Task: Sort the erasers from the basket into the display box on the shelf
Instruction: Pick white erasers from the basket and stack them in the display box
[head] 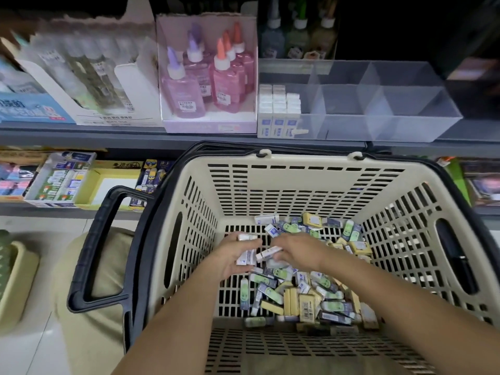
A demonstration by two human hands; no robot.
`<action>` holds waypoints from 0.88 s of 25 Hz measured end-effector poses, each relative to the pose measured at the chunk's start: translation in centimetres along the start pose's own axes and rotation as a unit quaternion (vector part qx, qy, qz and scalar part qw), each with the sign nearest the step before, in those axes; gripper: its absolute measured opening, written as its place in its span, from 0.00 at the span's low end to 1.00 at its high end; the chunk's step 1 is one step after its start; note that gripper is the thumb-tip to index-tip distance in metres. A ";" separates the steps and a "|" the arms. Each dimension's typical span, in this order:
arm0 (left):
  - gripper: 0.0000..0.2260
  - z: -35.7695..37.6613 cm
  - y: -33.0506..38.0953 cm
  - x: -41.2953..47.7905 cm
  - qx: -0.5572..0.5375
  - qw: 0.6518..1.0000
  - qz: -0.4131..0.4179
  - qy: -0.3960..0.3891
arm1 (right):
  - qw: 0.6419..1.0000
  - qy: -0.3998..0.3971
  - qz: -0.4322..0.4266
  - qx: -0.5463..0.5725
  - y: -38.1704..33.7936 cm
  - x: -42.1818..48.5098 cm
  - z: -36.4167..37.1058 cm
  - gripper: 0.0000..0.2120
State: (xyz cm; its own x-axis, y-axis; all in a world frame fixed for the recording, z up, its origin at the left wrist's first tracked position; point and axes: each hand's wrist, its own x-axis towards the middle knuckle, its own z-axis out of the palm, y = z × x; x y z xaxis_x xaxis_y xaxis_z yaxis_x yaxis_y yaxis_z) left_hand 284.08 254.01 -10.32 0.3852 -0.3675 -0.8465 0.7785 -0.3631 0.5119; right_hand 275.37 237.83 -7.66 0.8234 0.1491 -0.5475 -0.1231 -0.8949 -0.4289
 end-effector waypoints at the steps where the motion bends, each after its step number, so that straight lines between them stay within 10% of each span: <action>1: 0.26 0.4 0.2 -0.1 0.009 1.000 -0.008 -0.018 | 1.000 -0.004 -0.007 0.023 -0.1 -0.4 -0.6 0.14; 6: 0.21 1.8 1.2 -1.1 0.055 0.991 -0.042 -0.117 | 0.994 0.055 -0.002 0.091 -1.4 -0.5 -1.3 0.15; 11: 0.43 1.7 1.4 -1.3 0.016 0.995 -0.034 -0.088 | 0.925 0.116 0.094 0.348 -0.3 -0.3 -1.0 0.16; 16: 0.42 0.0 1.2 -0.7 -0.090 0.995 -0.030 0.006 | 0.991 0.062 0.118 -0.012 2.3 -1.1 1.3 0.07; 22: 0.42 -0.3 0.9 -0.6 -0.075 0.996 -0.045 -0.020 | 0.978 0.076 0.141 -0.134 1.1 0.1 2.9 0.18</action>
State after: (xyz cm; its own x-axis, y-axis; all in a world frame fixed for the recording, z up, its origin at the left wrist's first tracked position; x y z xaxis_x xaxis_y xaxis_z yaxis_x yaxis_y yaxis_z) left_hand 284.67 254.20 -9.41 0.2926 -0.3731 -0.8804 0.8757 -0.2653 0.4035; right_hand 273.72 238.13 -10.28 0.8522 -0.1661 -0.4961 -0.2254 -0.9723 -0.0616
